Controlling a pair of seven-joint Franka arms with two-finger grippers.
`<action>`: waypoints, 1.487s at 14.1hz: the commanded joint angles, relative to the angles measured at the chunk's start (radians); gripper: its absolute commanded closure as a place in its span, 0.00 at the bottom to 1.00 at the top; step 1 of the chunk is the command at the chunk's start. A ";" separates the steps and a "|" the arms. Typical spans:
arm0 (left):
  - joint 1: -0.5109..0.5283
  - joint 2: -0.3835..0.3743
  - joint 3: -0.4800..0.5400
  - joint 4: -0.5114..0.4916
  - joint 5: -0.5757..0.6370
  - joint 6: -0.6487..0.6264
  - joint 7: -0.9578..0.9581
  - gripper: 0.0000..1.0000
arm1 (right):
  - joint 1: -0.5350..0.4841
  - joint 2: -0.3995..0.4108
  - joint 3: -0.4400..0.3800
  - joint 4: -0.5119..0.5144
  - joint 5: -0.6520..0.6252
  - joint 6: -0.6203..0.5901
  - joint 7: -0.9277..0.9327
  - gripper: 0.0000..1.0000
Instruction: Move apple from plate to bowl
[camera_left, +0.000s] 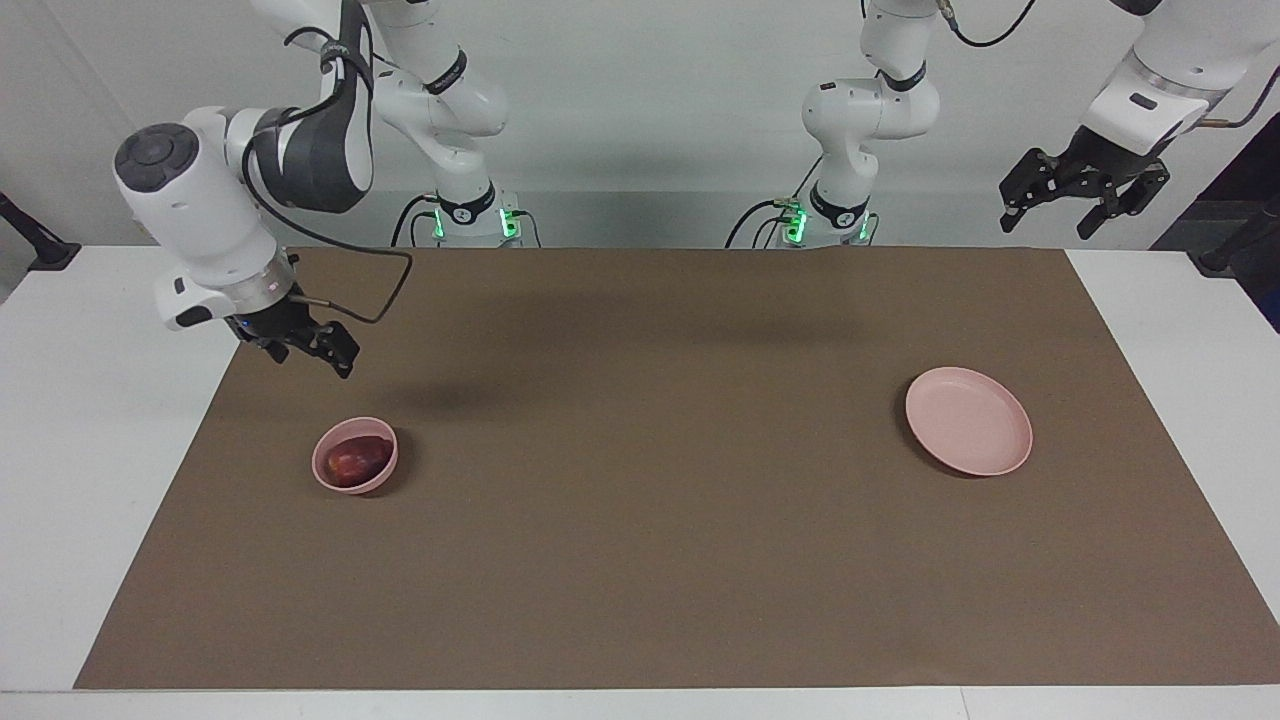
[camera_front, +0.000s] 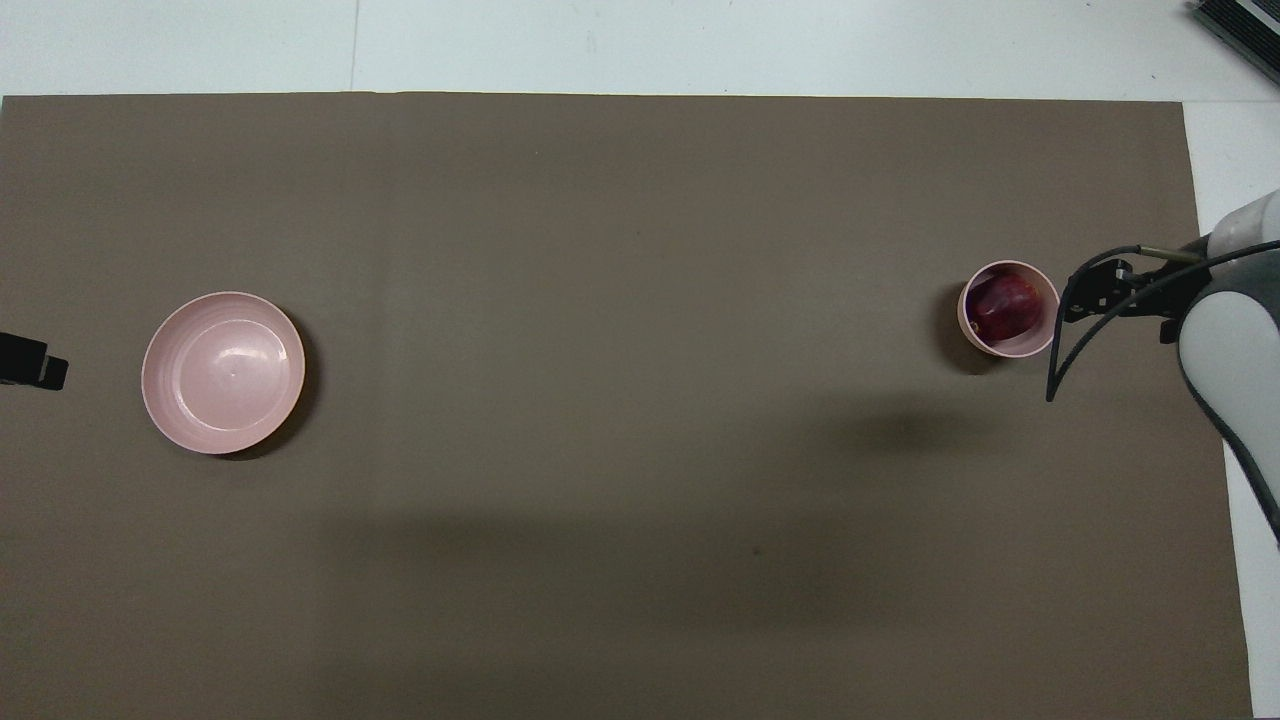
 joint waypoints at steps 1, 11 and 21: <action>-0.007 -0.025 0.004 -0.028 0.006 -0.001 -0.010 0.00 | -0.007 -0.104 0.008 -0.016 0.018 -0.103 -0.084 0.00; -0.007 -0.025 0.004 -0.028 0.006 -0.001 -0.010 0.00 | 0.050 -0.104 0.002 0.096 0.021 -0.241 -0.144 0.00; -0.007 -0.025 0.004 -0.028 0.006 -0.001 -0.010 0.00 | 0.133 -0.066 -0.097 0.151 0.048 -0.249 -0.143 0.00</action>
